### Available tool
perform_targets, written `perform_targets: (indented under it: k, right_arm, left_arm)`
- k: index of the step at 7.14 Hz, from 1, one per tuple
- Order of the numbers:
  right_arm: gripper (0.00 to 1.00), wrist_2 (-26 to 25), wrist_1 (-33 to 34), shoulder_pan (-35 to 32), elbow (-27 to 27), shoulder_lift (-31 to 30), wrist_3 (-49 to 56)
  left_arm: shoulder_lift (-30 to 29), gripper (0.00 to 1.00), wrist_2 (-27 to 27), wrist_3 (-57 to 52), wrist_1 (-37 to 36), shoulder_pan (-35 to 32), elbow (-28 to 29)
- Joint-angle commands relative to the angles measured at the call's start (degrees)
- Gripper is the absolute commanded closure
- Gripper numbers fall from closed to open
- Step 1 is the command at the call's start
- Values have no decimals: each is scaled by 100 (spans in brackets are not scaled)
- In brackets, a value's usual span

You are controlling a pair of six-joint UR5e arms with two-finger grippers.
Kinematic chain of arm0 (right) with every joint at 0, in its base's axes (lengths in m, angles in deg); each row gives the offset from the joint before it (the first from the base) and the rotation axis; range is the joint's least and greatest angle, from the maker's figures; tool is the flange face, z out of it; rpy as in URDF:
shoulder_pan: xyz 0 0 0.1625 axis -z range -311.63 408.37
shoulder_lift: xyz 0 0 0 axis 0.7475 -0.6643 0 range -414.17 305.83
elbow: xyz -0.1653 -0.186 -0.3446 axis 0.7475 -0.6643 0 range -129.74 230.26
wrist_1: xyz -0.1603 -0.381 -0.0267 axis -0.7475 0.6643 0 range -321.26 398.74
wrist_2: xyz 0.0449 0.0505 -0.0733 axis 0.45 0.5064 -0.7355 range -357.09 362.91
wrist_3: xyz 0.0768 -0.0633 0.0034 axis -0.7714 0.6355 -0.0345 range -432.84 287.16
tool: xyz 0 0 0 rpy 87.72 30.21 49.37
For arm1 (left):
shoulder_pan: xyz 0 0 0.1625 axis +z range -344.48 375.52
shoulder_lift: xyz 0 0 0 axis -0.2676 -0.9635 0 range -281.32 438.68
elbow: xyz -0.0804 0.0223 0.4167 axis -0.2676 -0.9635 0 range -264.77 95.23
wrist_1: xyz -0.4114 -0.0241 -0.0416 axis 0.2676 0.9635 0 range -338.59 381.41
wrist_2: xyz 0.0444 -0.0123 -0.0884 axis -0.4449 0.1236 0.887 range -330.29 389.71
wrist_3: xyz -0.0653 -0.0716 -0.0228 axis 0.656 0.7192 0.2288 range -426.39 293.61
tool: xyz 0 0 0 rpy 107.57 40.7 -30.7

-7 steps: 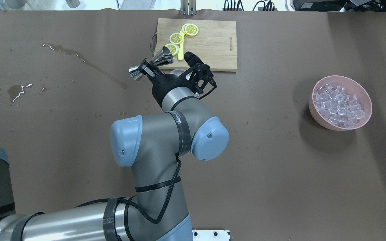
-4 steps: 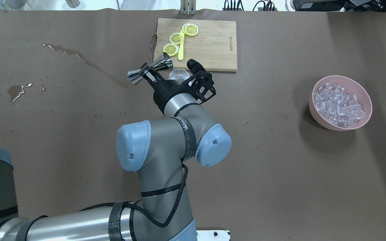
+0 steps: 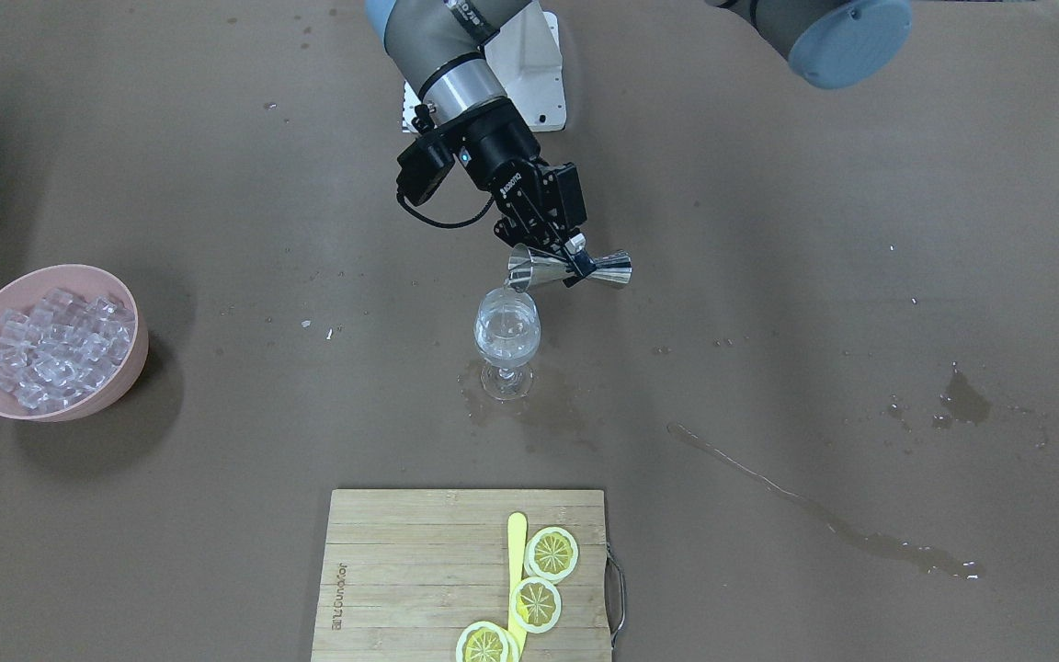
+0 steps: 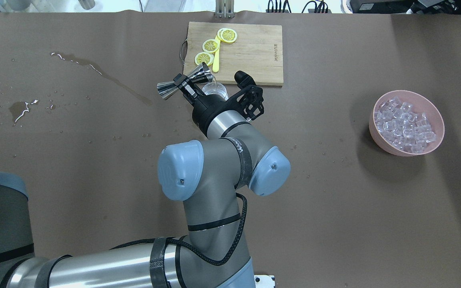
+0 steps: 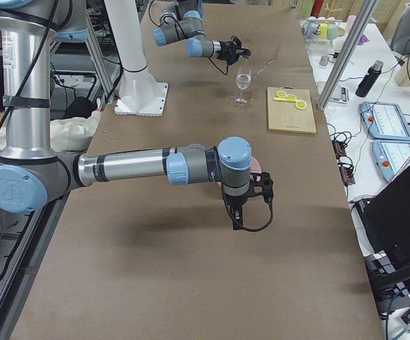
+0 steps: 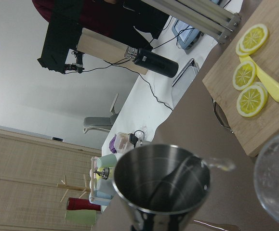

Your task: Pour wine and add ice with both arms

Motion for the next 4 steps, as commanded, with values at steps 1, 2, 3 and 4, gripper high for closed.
perform_targets:
  k: [1,2,3,4]
  right_arm:
    - [1,-3,1,-1,17,18,-7]
    - [1,-12,-8,-1,-26,35,-7]
    - [1,-3,1,-1,17,35,-16]
    - [1,-3,1,-1,26,35,-16]
  left_arm:
    - [-45,100,-103,0,-110,0,163]
    - [-45,100,-113,0,-110,0,181]
    - [-45,100,-113,0,-180,0,199]
    - [-45,100,-209,0,-294,0,199]
